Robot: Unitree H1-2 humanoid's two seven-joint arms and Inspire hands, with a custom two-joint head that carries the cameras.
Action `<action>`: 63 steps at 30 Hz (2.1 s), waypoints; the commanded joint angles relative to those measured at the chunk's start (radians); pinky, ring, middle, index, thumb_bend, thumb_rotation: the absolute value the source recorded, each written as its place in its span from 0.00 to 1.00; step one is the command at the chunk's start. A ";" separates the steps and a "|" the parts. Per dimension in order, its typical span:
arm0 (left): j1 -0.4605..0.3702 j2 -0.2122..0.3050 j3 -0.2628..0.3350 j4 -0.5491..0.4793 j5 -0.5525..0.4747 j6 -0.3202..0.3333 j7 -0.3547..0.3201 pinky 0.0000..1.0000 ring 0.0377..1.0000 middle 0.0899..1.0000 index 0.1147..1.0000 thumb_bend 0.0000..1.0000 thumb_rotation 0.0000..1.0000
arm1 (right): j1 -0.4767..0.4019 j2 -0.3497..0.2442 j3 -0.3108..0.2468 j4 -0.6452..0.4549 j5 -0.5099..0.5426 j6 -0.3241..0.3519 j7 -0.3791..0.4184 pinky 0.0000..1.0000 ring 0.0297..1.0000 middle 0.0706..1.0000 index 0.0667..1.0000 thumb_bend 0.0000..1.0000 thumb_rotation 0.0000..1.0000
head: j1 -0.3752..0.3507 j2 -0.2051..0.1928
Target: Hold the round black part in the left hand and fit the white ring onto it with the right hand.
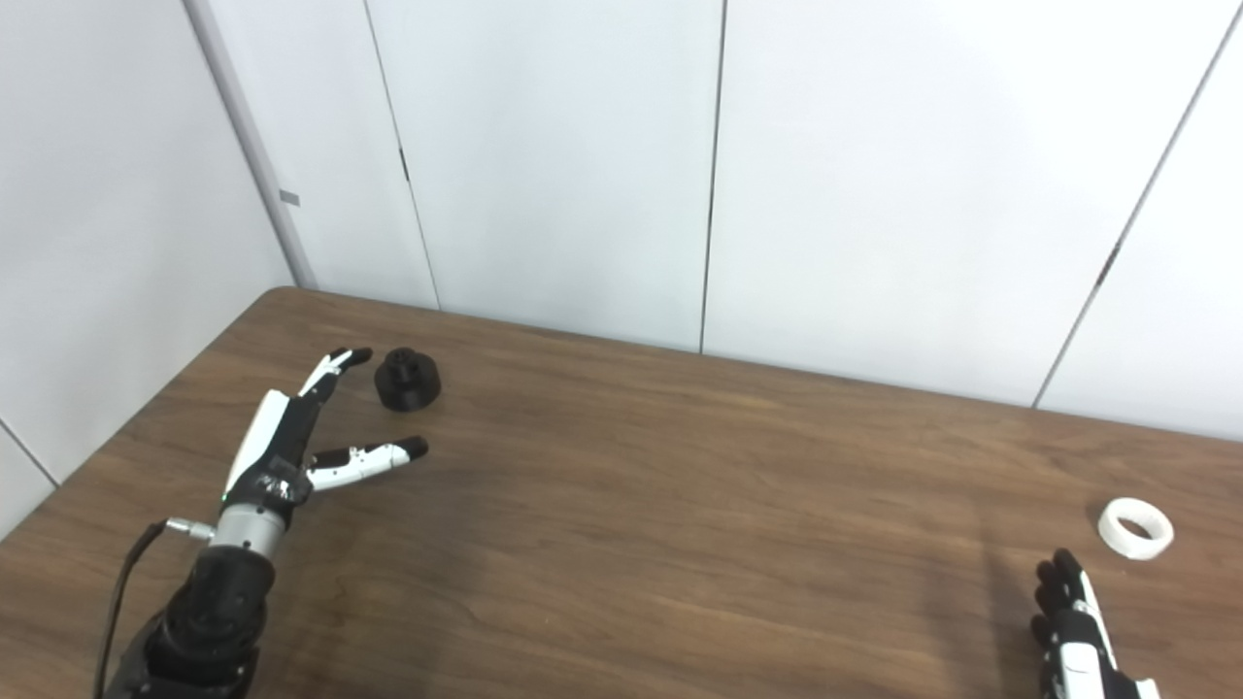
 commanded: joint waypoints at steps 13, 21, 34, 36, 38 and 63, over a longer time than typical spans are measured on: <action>-0.212 0.098 -0.052 0.199 0.092 0.048 0.047 1.00 1.00 0.98 0.88 1.00 0.33 | -0.005 0.000 0.005 -0.075 -0.001 0.021 0.002 1.00 1.00 0.98 1.00 0.38 1.00 | -0.006 0.008; -0.312 0.153 -0.153 0.338 0.170 0.103 0.038 1.00 1.00 0.98 0.88 1.00 0.41 | 0.001 0.000 0.005 -0.091 -0.012 0.040 -0.002 1.00 1.00 0.97 1.00 0.42 1.00 | -0.007 0.016; -0.441 0.178 -0.253 0.550 0.210 0.136 0.059 1.00 1.00 0.98 0.85 1.00 0.38 | 0.009 0.010 0.007 -0.109 -0.021 0.044 -0.008 1.00 1.00 0.96 1.00 0.40 1.00 | -0.018 0.016; -0.454 0.181 -0.262 0.576 0.207 0.128 0.062 1.00 1.00 0.98 0.85 1.00 0.38 | 0.010 0.011 0.005 -0.110 -0.015 0.045 -0.007 1.00 1.00 0.96 1.00 0.40 1.00 | -0.020 0.016; -0.465 0.183 -0.268 0.596 0.203 0.121 0.061 1.00 1.00 0.99 0.84 1.00 0.37 | 0.011 0.010 0.004 -0.110 -0.016 0.046 -0.005 1.00 0.99 0.96 1.00 0.39 1.00 | -0.022 0.017; -0.474 0.188 -0.285 0.618 0.175 0.106 0.071 1.00 0.99 0.92 0.71 0.97 0.30 | 0.011 0.010 0.003 -0.096 -0.027 0.041 -0.006 1.00 1.00 0.95 1.00 0.38 1.00 | -0.023 0.020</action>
